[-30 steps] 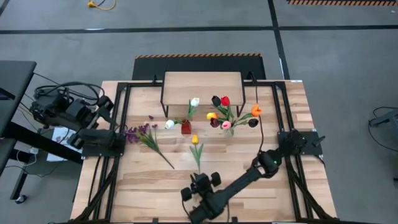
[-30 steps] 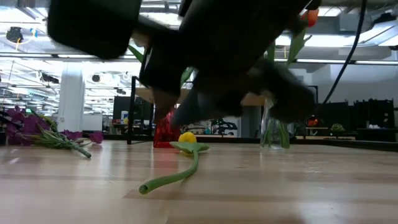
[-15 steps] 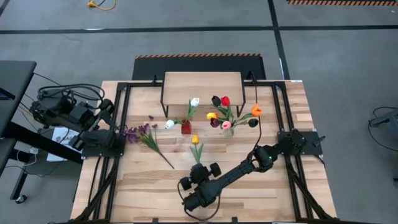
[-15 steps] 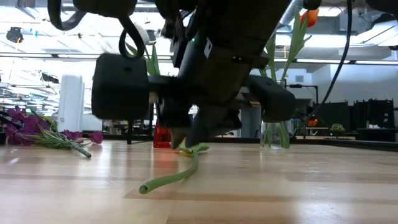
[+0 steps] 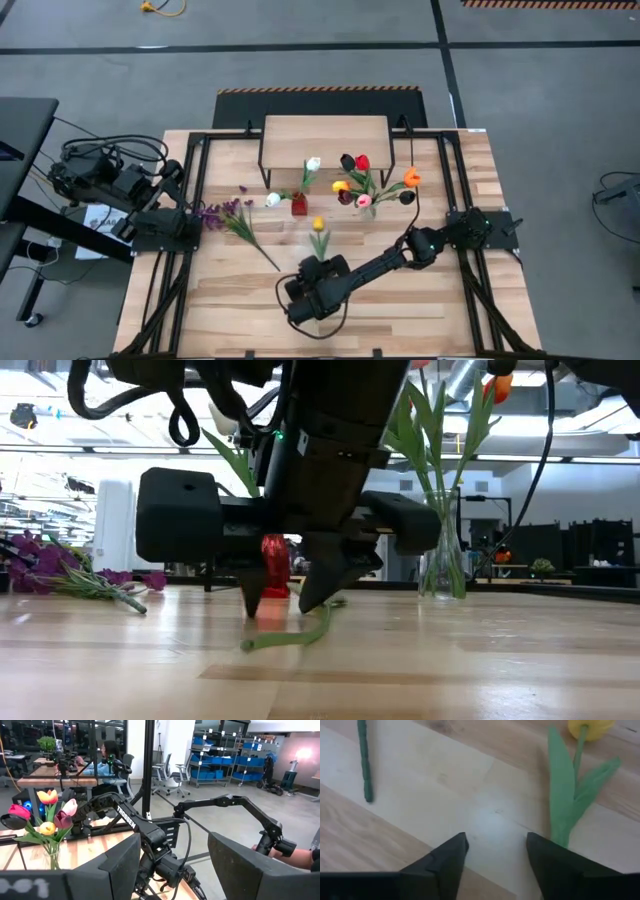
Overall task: Pick and place flowers into a vace then onto a shelf
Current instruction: Put the yellow flower into the red vase
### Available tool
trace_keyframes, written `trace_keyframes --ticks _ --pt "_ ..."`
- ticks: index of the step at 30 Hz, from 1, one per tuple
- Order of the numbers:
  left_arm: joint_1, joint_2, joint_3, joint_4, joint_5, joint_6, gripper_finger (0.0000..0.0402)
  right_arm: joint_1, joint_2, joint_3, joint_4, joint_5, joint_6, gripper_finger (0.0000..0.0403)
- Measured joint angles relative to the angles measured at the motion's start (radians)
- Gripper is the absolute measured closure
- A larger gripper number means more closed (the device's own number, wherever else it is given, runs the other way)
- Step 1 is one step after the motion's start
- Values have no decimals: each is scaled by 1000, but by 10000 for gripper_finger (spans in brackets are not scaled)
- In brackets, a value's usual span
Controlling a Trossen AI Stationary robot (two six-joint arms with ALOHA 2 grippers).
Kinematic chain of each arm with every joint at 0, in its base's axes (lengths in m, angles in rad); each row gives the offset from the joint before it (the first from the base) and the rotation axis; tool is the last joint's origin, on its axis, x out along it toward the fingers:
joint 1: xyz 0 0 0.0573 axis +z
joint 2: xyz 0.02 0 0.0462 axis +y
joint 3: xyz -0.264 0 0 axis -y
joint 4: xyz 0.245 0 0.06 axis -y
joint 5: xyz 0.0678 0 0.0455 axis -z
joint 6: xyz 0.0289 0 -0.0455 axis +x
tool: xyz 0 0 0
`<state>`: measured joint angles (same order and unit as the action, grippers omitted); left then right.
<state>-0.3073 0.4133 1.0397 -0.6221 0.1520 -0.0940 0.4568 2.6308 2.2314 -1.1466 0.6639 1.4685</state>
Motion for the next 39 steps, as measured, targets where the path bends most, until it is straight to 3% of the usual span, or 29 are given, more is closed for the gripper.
trace_keyframes --ticks 5,16,25,39 --pt "0 0 0 0 0 -16 180 20 2 -2 63 90 -11 175" --pt "0 0 0 0 0 -17 180 68 0 104 26 195 -87 191" --pt "0 0 0 0 0 -26 180 71 0 120 -215 66 83 227" --pt "0 0 0 -1 10 -45 180 6 8 120 -209 -70 -56 253"
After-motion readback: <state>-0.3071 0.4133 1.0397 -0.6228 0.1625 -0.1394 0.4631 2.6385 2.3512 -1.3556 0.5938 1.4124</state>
